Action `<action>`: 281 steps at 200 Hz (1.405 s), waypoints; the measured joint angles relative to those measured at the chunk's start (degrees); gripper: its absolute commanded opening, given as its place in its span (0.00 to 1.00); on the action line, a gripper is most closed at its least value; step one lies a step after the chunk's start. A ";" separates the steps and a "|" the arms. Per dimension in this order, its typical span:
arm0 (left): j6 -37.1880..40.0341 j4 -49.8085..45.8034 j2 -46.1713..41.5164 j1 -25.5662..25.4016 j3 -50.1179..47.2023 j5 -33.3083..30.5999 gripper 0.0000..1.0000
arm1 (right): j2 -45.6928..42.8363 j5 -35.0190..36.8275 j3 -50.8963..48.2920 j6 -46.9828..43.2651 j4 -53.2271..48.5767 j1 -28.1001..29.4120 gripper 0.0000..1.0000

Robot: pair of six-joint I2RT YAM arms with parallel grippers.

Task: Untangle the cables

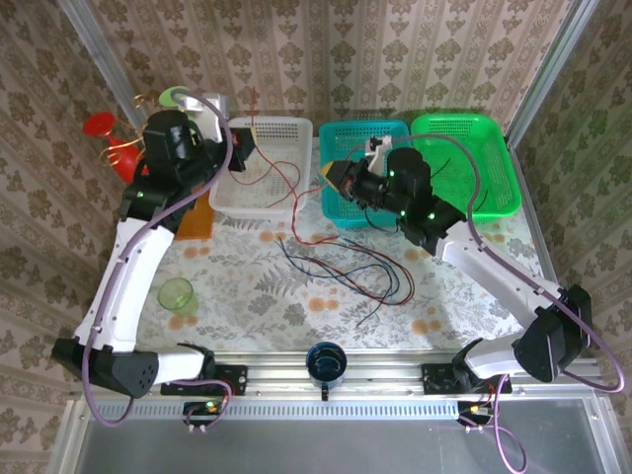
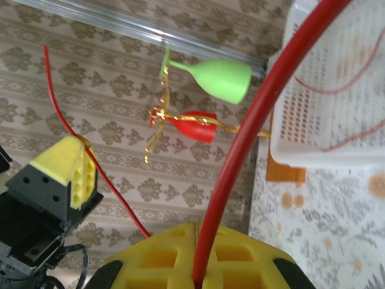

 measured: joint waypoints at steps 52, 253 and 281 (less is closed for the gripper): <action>1.99 0.35 -0.46 3.98 1.79 -9.03 0.00 | 1.88 2.10 8.07 -8.20 -7.43 -6.19 0.00; 4.20 -3.39 -4.52 29.35 6.95 -16.55 0.00 | -0.61 -0.72 12.74 -15.85 -16.55 -43.74 0.00; 1.20 -4.50 -2.75 30.51 12.37 -9.51 0.00 | -0.59 -2.54 15.26 -15.65 -17.35 -44.87 0.00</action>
